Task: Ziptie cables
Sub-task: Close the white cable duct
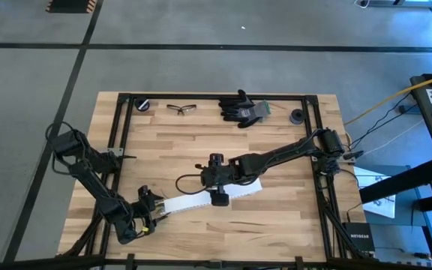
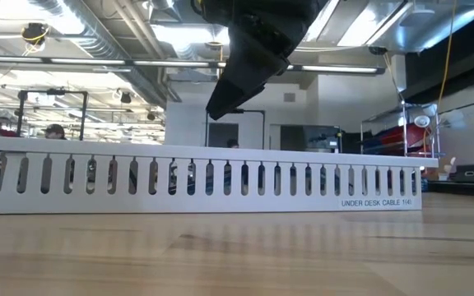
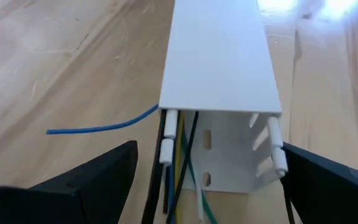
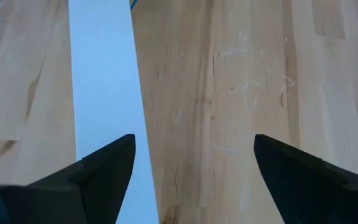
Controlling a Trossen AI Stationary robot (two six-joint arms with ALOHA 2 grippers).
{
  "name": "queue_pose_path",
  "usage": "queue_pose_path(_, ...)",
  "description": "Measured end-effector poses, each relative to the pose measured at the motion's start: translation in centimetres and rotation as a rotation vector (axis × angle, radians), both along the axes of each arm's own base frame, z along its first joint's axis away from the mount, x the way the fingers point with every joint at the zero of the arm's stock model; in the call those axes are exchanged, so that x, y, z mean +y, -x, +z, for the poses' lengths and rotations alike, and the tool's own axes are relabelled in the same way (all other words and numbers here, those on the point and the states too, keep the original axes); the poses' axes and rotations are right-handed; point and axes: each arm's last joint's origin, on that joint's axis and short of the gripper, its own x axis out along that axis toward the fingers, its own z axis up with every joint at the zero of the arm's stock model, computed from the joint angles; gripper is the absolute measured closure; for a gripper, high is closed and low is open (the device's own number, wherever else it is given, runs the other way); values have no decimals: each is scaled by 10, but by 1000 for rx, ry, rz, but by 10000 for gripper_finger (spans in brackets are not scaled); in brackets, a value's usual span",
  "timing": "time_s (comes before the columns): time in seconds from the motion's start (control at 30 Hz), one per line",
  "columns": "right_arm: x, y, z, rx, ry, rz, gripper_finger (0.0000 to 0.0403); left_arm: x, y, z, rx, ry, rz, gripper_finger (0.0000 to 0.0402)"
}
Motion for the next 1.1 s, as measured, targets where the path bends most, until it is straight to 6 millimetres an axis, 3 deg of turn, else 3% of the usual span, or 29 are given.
queue_pose_path(0.13, 1, -3, -2, -12, -2, 1, 88, 1, -1, 0, -9, -2, 9, 65)
queue_pose_path(0.5, 6, -17, -32, -11, -75, 15, 88, 1, 0, 0, -4, -13, 5, 162)
queue_pose_path(0.67, 10, -16, -30, -10, -117, 51, 88, 1, 0, 0, -6, -22, 1, 190)
queue_pose_path(0.9, 26, -11, -33, 17, -92, 143, 88, 1, 0, 0, -9, -23, 2, 201)
queue_pose_path(1.1, 27, -10, -34, 21, -75, 126, 88, 1, 0, 0, -8, -23, 2, 197)
